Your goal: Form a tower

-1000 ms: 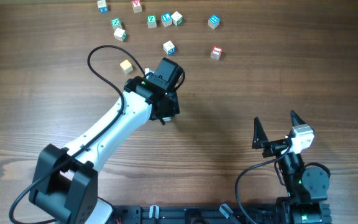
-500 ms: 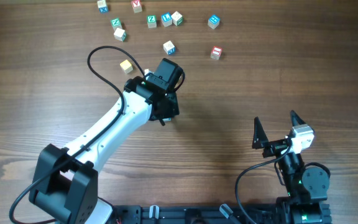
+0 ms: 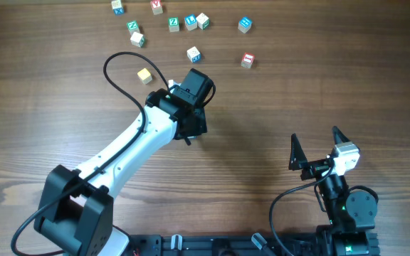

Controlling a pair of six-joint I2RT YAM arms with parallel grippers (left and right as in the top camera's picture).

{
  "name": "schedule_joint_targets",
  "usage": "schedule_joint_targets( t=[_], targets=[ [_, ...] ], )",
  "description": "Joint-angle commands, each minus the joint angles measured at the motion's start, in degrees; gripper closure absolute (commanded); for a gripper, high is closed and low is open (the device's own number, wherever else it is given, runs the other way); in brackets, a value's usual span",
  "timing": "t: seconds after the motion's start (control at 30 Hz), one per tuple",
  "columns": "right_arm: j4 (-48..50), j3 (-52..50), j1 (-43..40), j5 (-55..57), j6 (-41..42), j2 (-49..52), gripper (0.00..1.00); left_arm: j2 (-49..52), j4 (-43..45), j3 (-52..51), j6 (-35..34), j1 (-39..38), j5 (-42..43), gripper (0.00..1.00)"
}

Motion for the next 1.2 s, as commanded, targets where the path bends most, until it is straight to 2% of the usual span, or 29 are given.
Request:
schedule_joint_targets(
  t=[0.0, 1.17],
  targets=[
    [0.17, -0.07, 0.13, 0.66, 0.37, -0.46, 0.00, 0.35, 0.02, -0.59, -0.28, -0.15, -1.20, 0.76],
    [0.17, -0.07, 0.13, 0.66, 0.37, -0.46, 0.00, 0.35, -0.70, -0.59, -0.09, -0.15, -1.22, 0.75]
  ],
)
